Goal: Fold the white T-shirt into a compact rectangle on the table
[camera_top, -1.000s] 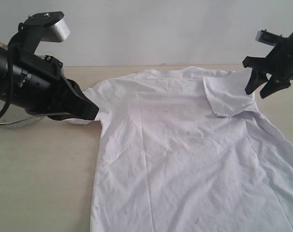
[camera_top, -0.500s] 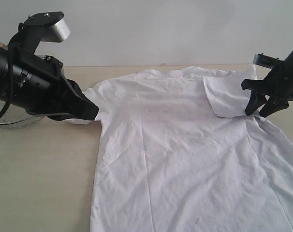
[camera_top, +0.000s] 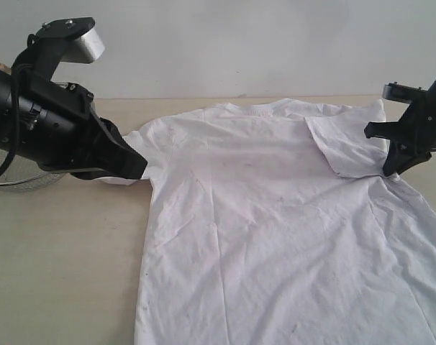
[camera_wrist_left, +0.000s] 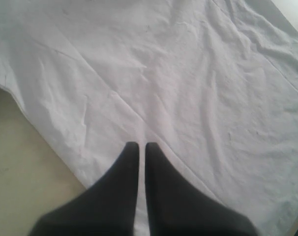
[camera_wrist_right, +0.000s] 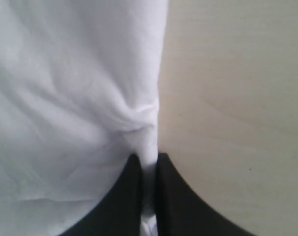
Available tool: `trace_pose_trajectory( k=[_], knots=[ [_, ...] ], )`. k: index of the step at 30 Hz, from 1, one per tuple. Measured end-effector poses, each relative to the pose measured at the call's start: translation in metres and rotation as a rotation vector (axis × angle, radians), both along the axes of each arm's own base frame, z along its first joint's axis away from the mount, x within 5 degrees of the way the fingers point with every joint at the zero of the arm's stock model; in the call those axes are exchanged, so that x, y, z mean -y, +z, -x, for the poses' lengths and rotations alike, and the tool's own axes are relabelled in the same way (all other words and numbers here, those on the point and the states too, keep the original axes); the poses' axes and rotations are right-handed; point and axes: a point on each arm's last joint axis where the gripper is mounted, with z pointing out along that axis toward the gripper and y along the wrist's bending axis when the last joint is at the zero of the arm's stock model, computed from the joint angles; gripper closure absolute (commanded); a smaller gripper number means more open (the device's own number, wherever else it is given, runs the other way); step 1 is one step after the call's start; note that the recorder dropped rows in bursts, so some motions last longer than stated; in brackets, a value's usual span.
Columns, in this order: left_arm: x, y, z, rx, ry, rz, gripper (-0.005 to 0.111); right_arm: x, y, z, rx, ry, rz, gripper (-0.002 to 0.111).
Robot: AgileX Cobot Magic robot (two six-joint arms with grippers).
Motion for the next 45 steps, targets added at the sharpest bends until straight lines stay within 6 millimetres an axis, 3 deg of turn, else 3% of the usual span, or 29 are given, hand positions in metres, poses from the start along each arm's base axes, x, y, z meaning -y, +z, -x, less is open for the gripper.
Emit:
trace_pose_trajectory(
  k=[4,7,11,12,14,17,21,27,30,36,41,45],
  knots=[
    [0.000,0.000,0.000,-0.002,-0.001,0.000,0.102,0.001,0.000,0.000,-0.003,-0.023,0.009,0.105],
    [0.000,0.000,0.000,-0.002,-0.001,0.000,0.102,0.003,0.000,0.000,-0.004,-0.044,0.020,0.087],
    [0.000,0.000,0.000,-0.002,-0.001,0.000,0.102,0.007,-0.001,0.000,-0.008,-0.073,0.026,0.055],
    [0.000,0.000,0.000,-0.002,-0.001,0.000,0.102,0.008,0.000,0.000,-0.004,-0.079,0.028,0.052],
    [0.000,0.000,0.000,-0.002,-0.001,0.000,0.102,0.009,0.001,0.000,0.006,-0.082,0.032,0.056],
    [0.000,0.000,0.000,-0.002,-0.001,0.000,0.102,0.010,0.002,-0.001,0.014,-0.100,0.044,0.073],
    [0.000,0.000,0.000,-0.002,-0.001,0.000,0.102,0.013,0.008,-0.005,0.077,-0.128,0.072,0.109],
    [0.000,0.000,0.000,-0.002,-0.001,0.000,0.102,0.014,0.049,-0.016,0.304,-0.174,0.095,0.108],
    [0.000,0.000,0.000,-0.002,-0.001,0.000,0.102,0.006,0.058,-0.026,0.381,-0.165,0.106,0.108],
    [0.000,0.000,0.000,-0.002,-0.001,0.000,0.102,-0.010,0.034,-0.043,0.393,-0.137,0.097,0.108],
    [0.000,0.000,0.000,-0.002,-0.001,0.000,0.102,-0.008,0.003,-0.046,0.331,-0.137,0.110,0.108],
    [0.000,0.000,0.000,-0.005,-0.003,-0.001,0.102,-0.004,-0.001,-0.046,0.320,-0.137,0.162,0.108]
  ],
)
